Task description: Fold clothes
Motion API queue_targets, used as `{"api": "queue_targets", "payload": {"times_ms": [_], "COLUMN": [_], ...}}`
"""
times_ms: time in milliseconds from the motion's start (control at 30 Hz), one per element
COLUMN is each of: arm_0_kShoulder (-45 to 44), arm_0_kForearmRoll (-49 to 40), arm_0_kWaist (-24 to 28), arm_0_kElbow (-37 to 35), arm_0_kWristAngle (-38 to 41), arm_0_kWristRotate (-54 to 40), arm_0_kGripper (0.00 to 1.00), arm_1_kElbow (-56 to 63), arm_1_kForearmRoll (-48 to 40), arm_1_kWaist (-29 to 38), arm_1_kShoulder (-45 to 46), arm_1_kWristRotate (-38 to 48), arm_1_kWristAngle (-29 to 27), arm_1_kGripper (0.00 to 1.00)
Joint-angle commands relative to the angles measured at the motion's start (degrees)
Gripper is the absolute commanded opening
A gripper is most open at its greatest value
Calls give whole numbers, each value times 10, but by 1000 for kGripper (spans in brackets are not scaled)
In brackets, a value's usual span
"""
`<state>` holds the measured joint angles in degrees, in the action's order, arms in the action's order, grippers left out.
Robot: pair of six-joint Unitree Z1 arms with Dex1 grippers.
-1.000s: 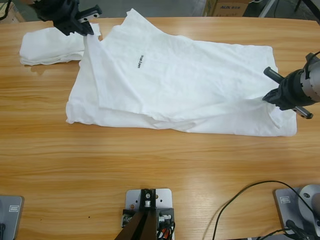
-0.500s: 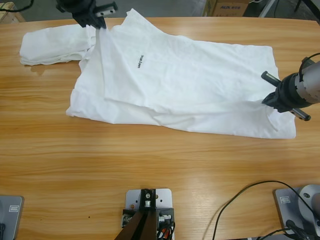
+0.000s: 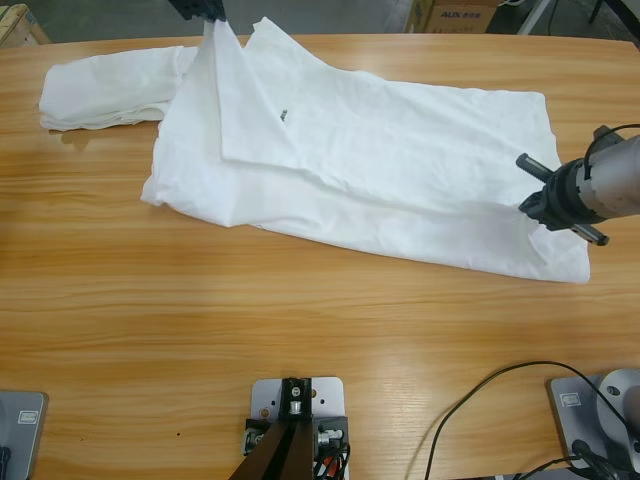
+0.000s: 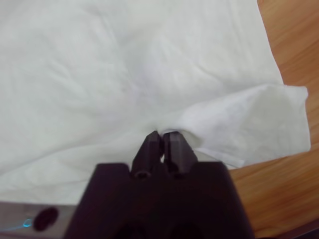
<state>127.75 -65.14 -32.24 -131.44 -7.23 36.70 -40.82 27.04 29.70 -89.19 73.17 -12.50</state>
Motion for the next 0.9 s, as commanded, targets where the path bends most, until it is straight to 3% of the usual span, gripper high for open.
{"api": "queue_targets", "payload": {"times_ms": [33,233,567,600,633,667,700,733,800,900], "arm_0_kShoulder": [65,92,114,114,113,110,105,96,72,37], "arm_0_kForearmRoll": [-8,-11,-108,-118,-122,-125,-127,-128,-131,-173], "arm_0_kWaist": [-1,0,1,1,1,1,2,3,3,8], "arm_0_kElbow": [-22,-91,-90,-90,-90,-91,-92,-92,-92,-84], "arm_0_kWristAngle": [13,13,12,12,12,10,1,-18,-52,-99], "arm_0_kWristRotate": [-11,-51,-46,-42,-36,-36,-36,-35,-36,-51], "arm_0_kGripper": [0,0,0,0,0,251,709,820,899,909], "arm_1_kElbow": [14,26,27,27,26,26,26,26,26,23], "arm_1_kForearmRoll": [-8,-7,-26,-27,-27,-27,-27,-27,-27,-27], "arm_1_kWaist": [-8,-8,-8,-7,-8,-8,-8,-8,-8,-7], "arm_1_kShoulder": [-30,-25,-40,-39,-37,-32,-23,-14,7,27], "arm_1_kWristRotate": [-9,-9,-8,-8,-8,-8,-8,-9,-11,-21], "arm_1_kWristAngle": [-15,-17,-16,-14,-13,-14,-16,-18,-17,-12], "arm_1_kGripper": [0,0,8,263,584,801,931,969,994,1000]}}
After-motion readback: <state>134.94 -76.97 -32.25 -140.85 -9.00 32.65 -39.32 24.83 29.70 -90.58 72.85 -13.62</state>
